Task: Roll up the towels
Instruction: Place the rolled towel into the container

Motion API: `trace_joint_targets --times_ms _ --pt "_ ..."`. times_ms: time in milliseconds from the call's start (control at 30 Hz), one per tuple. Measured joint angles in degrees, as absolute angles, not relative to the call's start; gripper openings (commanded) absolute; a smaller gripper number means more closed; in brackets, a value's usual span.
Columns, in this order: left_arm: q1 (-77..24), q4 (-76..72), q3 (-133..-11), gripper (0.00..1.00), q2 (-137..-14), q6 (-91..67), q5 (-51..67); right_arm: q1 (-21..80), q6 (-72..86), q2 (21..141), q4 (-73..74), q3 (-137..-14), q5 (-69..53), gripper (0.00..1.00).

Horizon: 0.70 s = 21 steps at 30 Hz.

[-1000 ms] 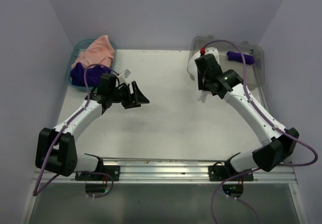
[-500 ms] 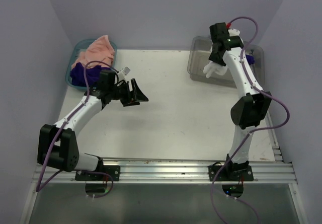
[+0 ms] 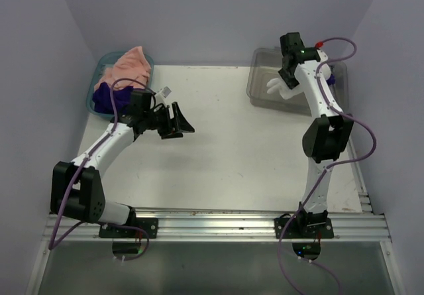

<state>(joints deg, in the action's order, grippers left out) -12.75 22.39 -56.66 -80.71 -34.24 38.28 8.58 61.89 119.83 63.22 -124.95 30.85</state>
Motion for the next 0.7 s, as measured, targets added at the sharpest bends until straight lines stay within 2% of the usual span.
trace_joint_targets --times_ms 333,500,700 --pt "-12.75 22.39 -57.14 0.72 -82.96 -34.46 38.24 9.34 81.58 128.64 65.1 -130.87 28.08 0.0" --pt "-12.75 22.37 -57.84 0.72 -84.18 -34.87 38.24 9.5 86.94 130.52 63.09 -131.55 27.09 0.0" --pt "-12.75 22.44 -58.76 0.72 -85.49 -34.92 38.15 9.54 90.39 136.9 60.73 -138.74 26.68 0.0"
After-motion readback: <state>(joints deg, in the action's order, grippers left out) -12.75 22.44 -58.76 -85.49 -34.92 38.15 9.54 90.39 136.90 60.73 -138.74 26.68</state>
